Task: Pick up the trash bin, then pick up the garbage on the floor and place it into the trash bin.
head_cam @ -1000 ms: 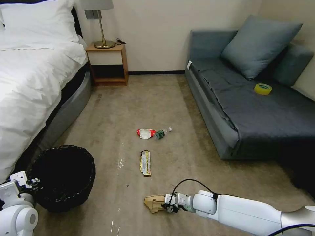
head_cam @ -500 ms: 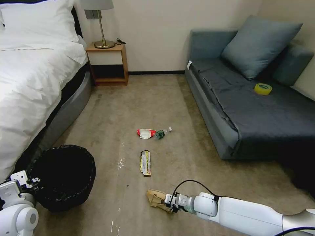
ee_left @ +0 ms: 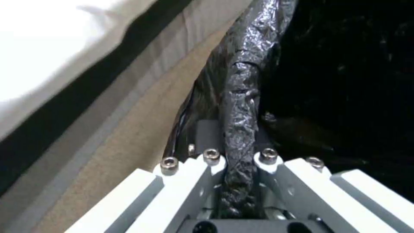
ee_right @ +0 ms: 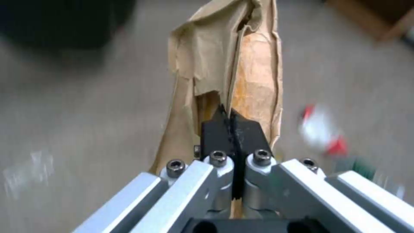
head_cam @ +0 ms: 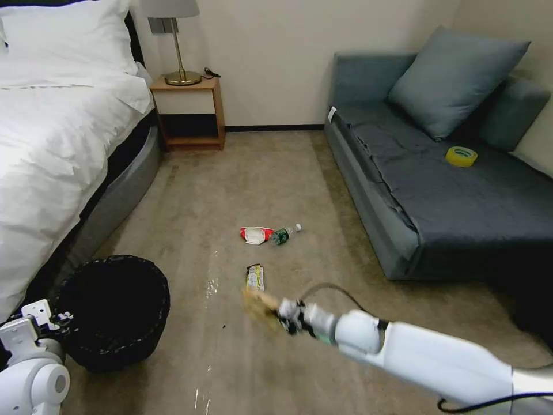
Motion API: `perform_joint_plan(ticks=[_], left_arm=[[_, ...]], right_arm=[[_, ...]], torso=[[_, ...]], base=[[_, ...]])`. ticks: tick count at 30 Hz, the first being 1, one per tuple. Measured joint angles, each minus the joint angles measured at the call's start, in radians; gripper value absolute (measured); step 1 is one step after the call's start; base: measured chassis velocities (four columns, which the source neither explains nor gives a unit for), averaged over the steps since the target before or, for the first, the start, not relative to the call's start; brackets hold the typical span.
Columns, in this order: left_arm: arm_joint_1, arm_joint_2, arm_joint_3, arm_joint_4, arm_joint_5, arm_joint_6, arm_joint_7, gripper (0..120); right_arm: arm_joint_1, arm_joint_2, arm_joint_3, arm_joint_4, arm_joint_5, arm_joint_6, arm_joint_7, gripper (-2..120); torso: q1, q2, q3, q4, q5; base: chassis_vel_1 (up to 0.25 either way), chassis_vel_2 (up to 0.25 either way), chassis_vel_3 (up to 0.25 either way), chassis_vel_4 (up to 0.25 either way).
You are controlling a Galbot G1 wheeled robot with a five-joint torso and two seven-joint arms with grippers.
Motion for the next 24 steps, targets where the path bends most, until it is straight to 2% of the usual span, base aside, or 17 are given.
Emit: perform_joint_plan(ticks=[2, 6, 7, 9, 12, 13, 16, 18, 21, 24], left_arm=[[0.0, -0.003, 0.006, 0.0, 0.001, 0.0, 0.0, 1], [-0.002, -0.012, 0.026, 0.001, 0.008, 0.002, 0.001, 1], [-0.002, -0.012, 0.026, 0.001, 0.008, 0.002, 0.001, 1], [-0.003, -0.014, 0.028, 0.001, 0.01, 0.002, 0.0, 1], [-0.001, -0.014, 0.026, -0.006, 0.01, 0.003, 0.001, 1], [-0.001, -0.014, 0.026, -0.006, 0.01, 0.003, 0.001, 1], [0.004, -0.015, 0.021, -0.015, 0.009, 0.004, -0.002, 1], [0.005, -0.017, 0.02, -0.018, 0.008, 0.004, -0.001, 1], [0.011, -0.022, 0.018, -0.031, 0.005, 0.005, 0.001, 1], [0.015, -0.023, 0.017, -0.036, 0.004, 0.005, 0.001, 1]], right_arm=[[0.025, 0.015, 0.001, 0.035, 0.031, -0.015, 0.027, 0], [0.131, 0.121, -0.061, 0.119, 0.188, -0.072, 0.162, 0], [0.131, 0.121, -0.061, 0.119, 0.188, -0.072, 0.162, 0], [0.176, 0.223, -0.136, 0.113, 0.251, -0.084, 0.225, 0], [0.22, 0.381, -0.243, 0.047, 0.267, -0.072, 0.271, 0], [0.22, 0.381, -0.243, 0.047, 0.267, -0.072, 0.271, 0], [0.244, 0.483, -0.326, -0.062, 0.263, -0.045, 0.302, 0], [0.248, 0.507, -0.343, -0.105, 0.253, -0.034, 0.305, 0], [0.255, 0.567, -0.377, -0.252, 0.215, 0.001, 0.306, 0], [0.257, 0.595, -0.384, -0.318, 0.198, 0.016, 0.307, 0]], torso=[[0.0, 0.0, 0.0, 0.0001, 0.0], [0.0, 0.0, 0.0, 0.0, 0.0], [0.0, 0.0, 0.0, 0.0, 0.0], [0.0, 0.0, 0.0, 0.0, 0.0001], [0.0, 0.0, 0.0, 0.0007, -0.0001], [0.0, 0.0, 0.0, 0.0007, -0.0001], [0.0, 0.0, 0.0, 0.0005, -0.0001], [0.0, 0.0, 0.0, 0.0003, 0.0], [0.0, 0.0, 0.0, 0.0001, 0.0], [0.0, 0.0, 0.0, 0.0001, 0.0]], base=[[0.0, 0.0, 0.0, 0.0], [0.0, 0.0, 0.0, 0.0], [0.0, 0.0, 0.0, 0.0], [0.0, 0.0, 0.0, 0.0], [0.0, 0.0, 0.0, 0.0], [0.0, 0.0, 0.0, 0.0], [0.0, 0.0, 0.0, 0.0], [0.0, 0.0, 0.0, 0.0], [0.0, 0.0, 0.0, 0.0], [0.0, 0.0, 0.0, 0.0]])
